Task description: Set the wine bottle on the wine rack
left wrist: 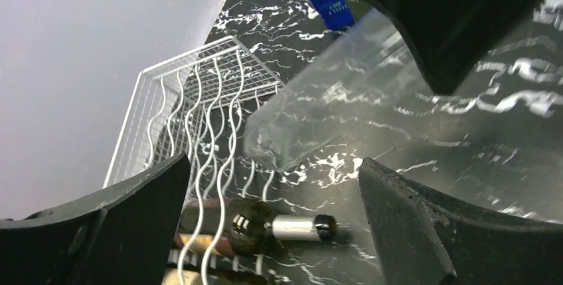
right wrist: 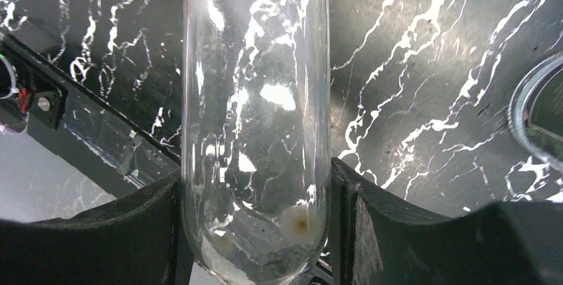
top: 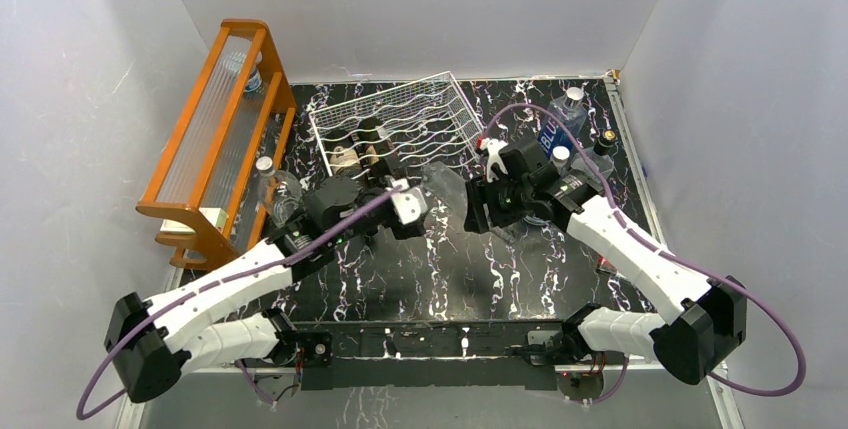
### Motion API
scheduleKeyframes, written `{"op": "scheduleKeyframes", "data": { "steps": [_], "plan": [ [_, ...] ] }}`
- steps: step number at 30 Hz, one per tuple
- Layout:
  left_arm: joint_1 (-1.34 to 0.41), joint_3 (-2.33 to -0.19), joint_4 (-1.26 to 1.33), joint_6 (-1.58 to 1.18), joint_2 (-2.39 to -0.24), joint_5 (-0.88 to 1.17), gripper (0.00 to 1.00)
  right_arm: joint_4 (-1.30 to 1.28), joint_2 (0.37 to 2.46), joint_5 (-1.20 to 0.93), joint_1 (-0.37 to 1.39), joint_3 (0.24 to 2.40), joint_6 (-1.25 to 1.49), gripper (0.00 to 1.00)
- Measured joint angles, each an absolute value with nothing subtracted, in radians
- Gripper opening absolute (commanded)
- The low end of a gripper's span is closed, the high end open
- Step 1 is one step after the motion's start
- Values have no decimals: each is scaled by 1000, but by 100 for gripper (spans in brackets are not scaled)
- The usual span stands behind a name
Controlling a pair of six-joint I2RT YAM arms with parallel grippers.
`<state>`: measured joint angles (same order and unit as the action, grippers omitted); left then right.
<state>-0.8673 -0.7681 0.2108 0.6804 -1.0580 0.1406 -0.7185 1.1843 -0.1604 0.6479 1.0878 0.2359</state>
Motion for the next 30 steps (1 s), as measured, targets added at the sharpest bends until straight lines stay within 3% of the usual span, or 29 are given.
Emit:
{"op": "scheduleKeyframes", "data": {
  "steps": [7,14,20,30],
  "plan": [
    [-867,-709,240,200,-875,-15,98,-609,1185,-144,649,939,323,0],
    [-867,-796,14,-153,-827,-126,98,-445,1237,-107,677,899,393,0],
    [-867,-884,-99,-218,-873,-151,98,-327,1300,-68,688,870,420,0],
    [-867,-940,-80,-220,-1012,-150,98,-195,1378,-40,688,847,436,0]
  ]
}}
